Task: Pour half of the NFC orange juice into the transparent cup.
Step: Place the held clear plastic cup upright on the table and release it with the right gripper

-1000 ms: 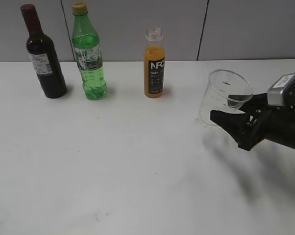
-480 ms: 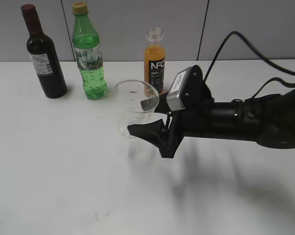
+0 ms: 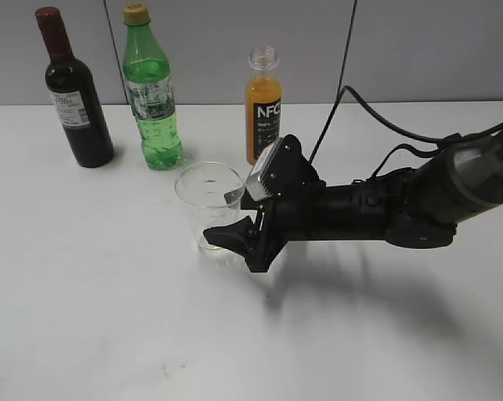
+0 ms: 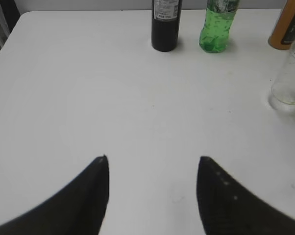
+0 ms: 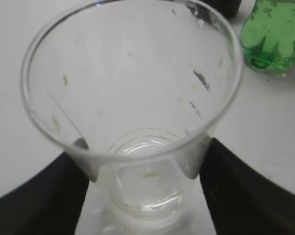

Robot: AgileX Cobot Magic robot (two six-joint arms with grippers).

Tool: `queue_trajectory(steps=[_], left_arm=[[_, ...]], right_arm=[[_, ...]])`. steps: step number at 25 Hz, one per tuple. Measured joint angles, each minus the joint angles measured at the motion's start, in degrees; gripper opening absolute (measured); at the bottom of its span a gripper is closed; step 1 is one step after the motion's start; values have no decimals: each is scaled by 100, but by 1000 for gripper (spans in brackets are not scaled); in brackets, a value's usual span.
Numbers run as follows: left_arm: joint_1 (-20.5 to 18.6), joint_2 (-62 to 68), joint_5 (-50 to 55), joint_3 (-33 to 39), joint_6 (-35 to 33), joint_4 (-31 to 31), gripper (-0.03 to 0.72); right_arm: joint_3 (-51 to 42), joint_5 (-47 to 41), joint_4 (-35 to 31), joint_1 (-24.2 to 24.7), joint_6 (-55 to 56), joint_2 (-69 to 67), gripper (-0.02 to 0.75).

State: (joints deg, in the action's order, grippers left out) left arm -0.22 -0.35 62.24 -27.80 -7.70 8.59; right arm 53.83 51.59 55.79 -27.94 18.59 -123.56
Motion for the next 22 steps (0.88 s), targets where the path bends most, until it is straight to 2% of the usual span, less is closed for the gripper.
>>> queue_trajectory(steps=[10, 14, 19, 22], left_arm=[[0, 0, 0, 0, 0, 0, 440], [0, 0, 0, 0, 0, 0, 440], [0, 0, 0, 0, 0, 0, 440], [0, 0, 0, 0, 0, 0, 440]], right_arm=[[120, -354, 19, 0, 72, -215, 512], [120, -442, 19, 0, 123, -199, 587], [115, -1549, 172, 0, 546, 185, 633], [115, -1983, 695, 0, 1069, 538, 634]])
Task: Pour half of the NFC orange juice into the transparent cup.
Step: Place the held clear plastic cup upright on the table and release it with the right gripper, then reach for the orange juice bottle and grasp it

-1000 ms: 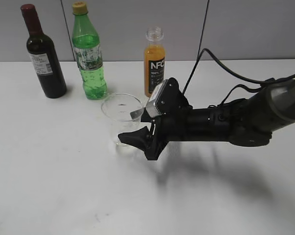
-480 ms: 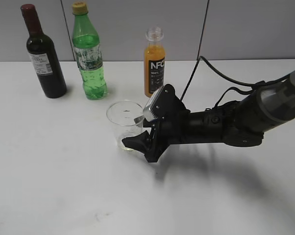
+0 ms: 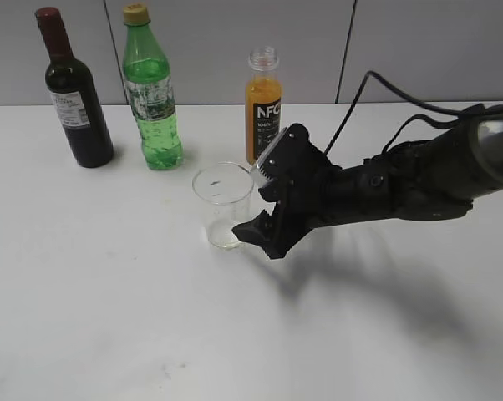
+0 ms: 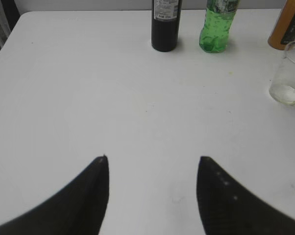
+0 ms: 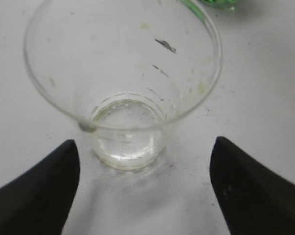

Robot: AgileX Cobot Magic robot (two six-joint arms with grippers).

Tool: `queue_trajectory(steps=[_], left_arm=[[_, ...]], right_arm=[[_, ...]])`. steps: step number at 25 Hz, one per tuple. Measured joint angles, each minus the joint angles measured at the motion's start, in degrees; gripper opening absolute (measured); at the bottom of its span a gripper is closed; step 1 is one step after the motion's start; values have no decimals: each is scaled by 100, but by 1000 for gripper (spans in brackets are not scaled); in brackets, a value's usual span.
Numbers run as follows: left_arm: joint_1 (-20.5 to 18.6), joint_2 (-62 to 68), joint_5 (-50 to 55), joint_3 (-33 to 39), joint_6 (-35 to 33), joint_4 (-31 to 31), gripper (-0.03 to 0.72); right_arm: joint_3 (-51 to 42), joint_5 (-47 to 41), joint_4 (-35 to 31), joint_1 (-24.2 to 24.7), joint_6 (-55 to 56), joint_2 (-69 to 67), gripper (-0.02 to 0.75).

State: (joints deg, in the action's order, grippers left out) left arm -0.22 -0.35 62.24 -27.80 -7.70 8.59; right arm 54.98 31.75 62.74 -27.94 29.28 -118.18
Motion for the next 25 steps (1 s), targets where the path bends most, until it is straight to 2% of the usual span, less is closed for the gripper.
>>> queue_trajectory(steps=[6, 9, 10, 15, 20, 23, 25], left_arm=[[0, 0, 0, 0, 0, 0, 440], [0, 0, 0, 0, 0, 0, 440], [0, 0, 0, 0, 0, 0, 440], [0, 0, 0, 0, 0, 0, 440], [0, 0, 0, 0, 0, 0, 440], [0, 0, 0, 0, 0, 0, 440], [0, 0, 0, 0, 0, 0, 440]], right_arm=[[-5, -222, 1952, 0, 1715, 544, 624], [-10, -711, 3107, 0, 2884, 916, 602], [-10, -711, 3107, 0, 2884, 916, 602], [-10, -1554, 3960, 0, 4250, 1476, 592], [-10, -2312, 4168, 6, 4843, 2052, 593], [-10, -3175, 4185, 6, 4900, 2408, 593], [-10, -4102, 4075, 6, 4902, 2646, 592]])
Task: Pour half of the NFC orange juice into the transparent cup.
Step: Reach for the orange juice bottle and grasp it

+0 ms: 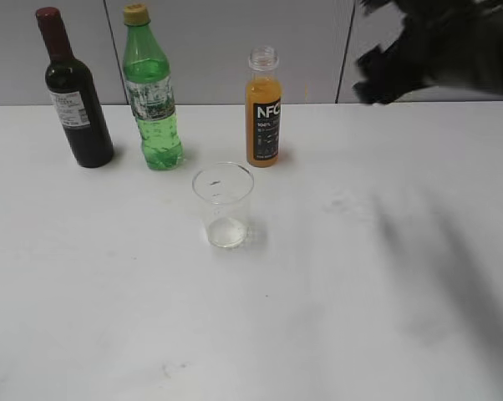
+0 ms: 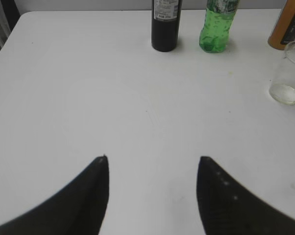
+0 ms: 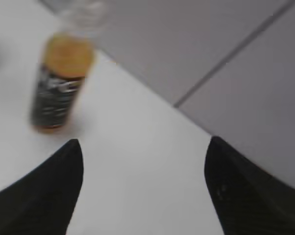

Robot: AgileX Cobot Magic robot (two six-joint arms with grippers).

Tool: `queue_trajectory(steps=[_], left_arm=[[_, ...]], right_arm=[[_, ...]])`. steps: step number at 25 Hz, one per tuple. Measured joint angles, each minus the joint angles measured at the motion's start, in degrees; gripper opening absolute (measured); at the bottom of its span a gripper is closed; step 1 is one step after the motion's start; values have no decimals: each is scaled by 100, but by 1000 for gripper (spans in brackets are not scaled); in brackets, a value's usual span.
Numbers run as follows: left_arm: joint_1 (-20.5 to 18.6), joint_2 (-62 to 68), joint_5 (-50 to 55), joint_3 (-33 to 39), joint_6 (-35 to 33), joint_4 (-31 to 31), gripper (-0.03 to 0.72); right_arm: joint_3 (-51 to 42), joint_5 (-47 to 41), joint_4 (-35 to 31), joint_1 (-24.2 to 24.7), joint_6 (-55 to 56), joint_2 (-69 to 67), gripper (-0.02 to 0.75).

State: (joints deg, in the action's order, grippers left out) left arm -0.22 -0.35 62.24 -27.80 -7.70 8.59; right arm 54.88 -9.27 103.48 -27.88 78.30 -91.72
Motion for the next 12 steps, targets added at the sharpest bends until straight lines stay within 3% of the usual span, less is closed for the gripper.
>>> queue_trajectory(steps=[2, 5, 12], left_arm=[[0, 0, 0, 0, 0, 0, 440], [0, 0, 0, 0, 0, 0, 440], [0, 0, 0, 0, 0, 0, 440]], right_arm=[[5, -1016, -324, 0, -26, 259, 591], [233, -2159, -1579, 82, -887, 602, 591], [1528, -3082, -6528, 1239, -4893, 837, 591]])
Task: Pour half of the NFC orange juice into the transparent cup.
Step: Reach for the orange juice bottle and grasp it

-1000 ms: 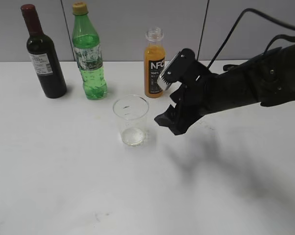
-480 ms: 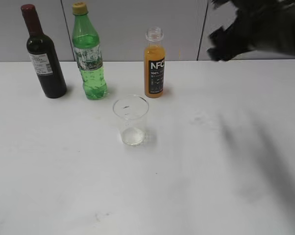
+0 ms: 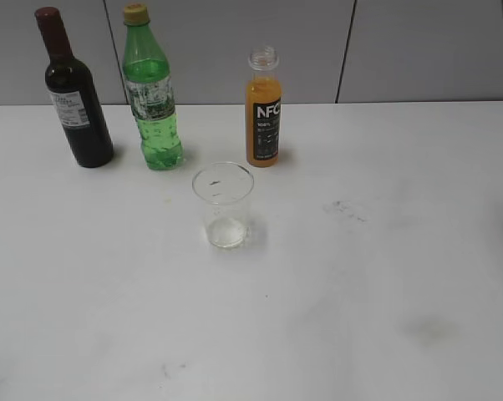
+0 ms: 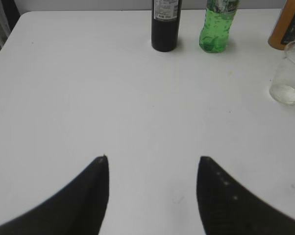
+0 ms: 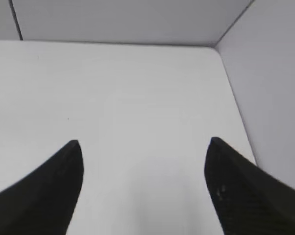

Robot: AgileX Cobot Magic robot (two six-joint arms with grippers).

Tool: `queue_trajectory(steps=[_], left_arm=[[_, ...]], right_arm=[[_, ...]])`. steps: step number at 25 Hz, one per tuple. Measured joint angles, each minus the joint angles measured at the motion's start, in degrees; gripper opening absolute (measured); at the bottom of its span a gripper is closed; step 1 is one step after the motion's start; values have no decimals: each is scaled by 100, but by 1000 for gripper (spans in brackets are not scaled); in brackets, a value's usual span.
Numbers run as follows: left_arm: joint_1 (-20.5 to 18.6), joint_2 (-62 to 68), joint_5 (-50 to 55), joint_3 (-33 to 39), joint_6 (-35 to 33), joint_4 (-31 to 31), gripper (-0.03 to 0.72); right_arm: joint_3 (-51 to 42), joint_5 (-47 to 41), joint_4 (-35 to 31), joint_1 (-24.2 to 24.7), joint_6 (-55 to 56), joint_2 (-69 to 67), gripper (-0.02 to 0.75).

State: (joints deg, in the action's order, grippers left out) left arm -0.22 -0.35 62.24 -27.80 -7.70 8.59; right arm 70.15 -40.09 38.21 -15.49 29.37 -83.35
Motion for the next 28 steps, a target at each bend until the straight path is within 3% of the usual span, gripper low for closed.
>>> queue_trajectory(steps=[6, 9, 17, 28], left_arm=[[0, 0, 0, 0, 0, 0, 440], [0, 0, 0, 0, 0, 0, 440], [0, 0, 0, 0, 0, 0, 440], [0, 0, 0, 0, 0, 0, 440]], right_arm=[[971, -1542, -2770, 1036, -2301, 0, 591], [1290, -2409, -3522, 1304, -2979, 10, 591], [899, -2893, -3694, 1371, -3437, 828, 591], [-1646, -2852, -3821, 1371, -3449, 4051, 591]])
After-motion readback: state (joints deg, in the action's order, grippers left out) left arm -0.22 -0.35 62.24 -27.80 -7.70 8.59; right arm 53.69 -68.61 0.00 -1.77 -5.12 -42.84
